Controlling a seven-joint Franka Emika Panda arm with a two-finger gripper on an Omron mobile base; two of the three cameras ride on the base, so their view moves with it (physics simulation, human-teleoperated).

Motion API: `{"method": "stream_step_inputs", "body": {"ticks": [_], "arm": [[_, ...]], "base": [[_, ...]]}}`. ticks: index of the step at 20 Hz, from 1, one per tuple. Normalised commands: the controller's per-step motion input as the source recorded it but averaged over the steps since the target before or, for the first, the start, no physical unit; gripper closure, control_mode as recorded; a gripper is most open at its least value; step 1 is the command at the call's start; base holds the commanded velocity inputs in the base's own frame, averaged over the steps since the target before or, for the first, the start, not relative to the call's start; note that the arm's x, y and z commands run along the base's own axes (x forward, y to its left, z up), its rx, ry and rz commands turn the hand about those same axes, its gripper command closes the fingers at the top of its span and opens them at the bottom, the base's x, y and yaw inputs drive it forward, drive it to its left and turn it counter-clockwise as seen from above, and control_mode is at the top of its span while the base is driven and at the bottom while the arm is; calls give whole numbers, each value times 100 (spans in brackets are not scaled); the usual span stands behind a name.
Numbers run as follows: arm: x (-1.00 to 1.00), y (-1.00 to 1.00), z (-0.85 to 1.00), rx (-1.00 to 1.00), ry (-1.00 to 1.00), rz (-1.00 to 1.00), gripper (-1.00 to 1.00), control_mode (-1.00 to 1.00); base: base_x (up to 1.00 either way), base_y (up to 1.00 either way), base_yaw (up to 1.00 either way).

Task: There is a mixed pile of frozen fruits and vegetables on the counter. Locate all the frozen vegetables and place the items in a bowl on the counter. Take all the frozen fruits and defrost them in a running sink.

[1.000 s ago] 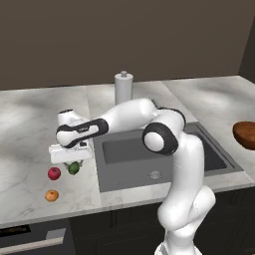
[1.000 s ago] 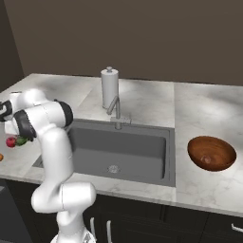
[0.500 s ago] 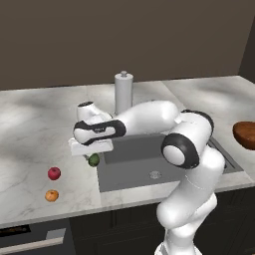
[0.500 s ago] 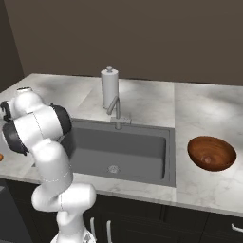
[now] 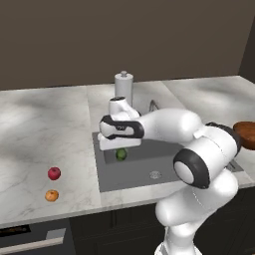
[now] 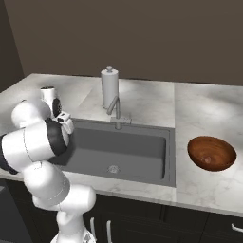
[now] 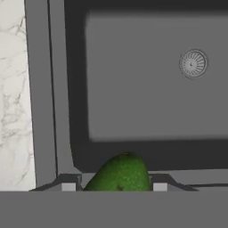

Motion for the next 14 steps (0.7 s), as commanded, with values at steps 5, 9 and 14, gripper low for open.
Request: {"method": "stream_step_inputs", "body": {"ticks": [5,9,14], "arm": [[0,-100,10,0,5,0,100,-100],[-3,-100,5,0,3,0,100,-100],[-7,-97,2,3,0,0,100,-100]], "base": [[0,0,0],[0,0,0],[0,0,0]]}}
